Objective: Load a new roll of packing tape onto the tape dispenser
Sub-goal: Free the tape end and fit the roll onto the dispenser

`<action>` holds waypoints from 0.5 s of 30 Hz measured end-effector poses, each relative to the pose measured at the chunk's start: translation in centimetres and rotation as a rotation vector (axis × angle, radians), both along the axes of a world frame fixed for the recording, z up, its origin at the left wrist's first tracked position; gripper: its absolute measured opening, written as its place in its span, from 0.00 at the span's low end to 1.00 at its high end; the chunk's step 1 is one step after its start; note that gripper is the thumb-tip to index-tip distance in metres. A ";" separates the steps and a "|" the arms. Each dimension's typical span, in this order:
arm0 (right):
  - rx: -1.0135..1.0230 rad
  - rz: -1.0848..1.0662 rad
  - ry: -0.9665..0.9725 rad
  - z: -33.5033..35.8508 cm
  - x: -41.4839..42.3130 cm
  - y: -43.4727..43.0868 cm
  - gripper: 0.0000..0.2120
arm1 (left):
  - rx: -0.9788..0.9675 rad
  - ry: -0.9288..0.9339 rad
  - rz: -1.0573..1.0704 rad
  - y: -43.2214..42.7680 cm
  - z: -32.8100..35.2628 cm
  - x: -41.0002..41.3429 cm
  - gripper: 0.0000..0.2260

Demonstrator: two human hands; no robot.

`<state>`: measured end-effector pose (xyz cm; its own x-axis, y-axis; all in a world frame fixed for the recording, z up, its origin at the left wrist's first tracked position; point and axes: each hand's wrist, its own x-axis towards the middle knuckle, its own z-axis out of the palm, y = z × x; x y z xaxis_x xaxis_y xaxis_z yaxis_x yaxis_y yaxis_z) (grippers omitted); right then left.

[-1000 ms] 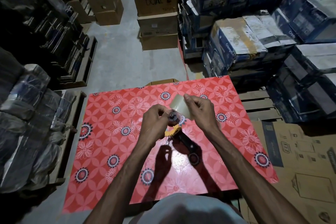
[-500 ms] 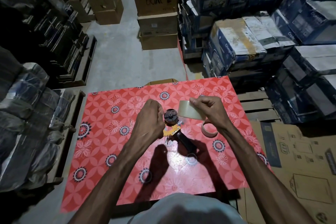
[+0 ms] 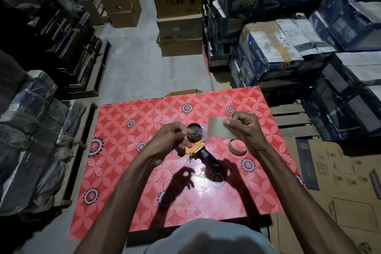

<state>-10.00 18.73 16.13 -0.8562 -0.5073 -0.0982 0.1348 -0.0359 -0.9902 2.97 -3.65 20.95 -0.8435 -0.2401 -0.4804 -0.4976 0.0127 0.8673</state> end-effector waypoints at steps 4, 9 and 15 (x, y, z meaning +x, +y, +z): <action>0.000 0.013 0.014 -0.3 0.0 0.6 0.18 | 0.330 0.046 0.092 0.5 1.3 0.4 0.11; 0.004 0.037 0.048 -0.3 0.0 0.8 0.17 | 0.543 0.047 0.372 1.3 0.7 -0.1 0.12; 0.071 0.105 0.150 -0.6 0.2 0.9 0.18 | 0.546 0.062 0.455 0.8 -1.3 -0.4 0.10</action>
<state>-9.78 19.65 15.51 -0.8067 -0.5909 -0.0124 -0.0149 0.0414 -0.9990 2.56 -2.80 19.67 -0.7464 -0.3138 -0.5869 -0.3000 -0.6287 0.7175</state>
